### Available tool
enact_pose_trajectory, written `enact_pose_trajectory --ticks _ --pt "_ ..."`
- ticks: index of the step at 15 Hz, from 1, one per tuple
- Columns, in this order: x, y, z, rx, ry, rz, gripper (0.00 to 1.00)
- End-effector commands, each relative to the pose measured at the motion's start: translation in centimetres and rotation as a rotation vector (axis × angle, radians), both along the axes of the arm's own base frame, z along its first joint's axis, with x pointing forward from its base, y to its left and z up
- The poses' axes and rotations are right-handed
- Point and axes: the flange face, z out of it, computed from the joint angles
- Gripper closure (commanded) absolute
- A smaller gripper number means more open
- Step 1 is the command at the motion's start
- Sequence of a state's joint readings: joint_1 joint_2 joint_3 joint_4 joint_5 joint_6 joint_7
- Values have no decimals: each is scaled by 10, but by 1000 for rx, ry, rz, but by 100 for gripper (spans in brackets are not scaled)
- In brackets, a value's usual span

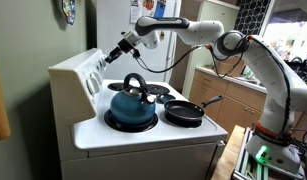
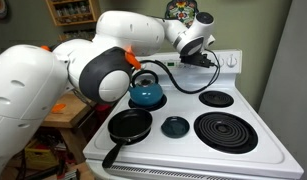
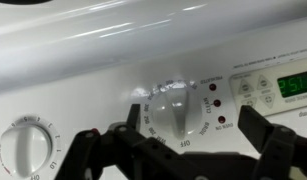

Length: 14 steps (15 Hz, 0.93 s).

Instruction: Turn the third knob on the stove to the right

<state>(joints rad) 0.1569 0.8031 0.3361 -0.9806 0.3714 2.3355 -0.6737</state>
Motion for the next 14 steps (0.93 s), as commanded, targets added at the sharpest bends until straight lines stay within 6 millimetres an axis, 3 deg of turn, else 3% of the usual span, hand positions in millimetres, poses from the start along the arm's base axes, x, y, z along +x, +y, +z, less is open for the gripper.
enact_pose_trajectory --ticks 1,3,5,9,11,13,14 --pt "1 1 0 0 -2 0 0" --pt "1 2 -1 7 -2 10 0" --pt "1 6 -3 3 6 14 26" --pt "1 6 -5 -4 10 7 58" --pt "1 5 -5 -5 8 7 71" --pt "2 2 -5 -9 7 2 70" --pt "3 0 -5 -11 7 2 78"
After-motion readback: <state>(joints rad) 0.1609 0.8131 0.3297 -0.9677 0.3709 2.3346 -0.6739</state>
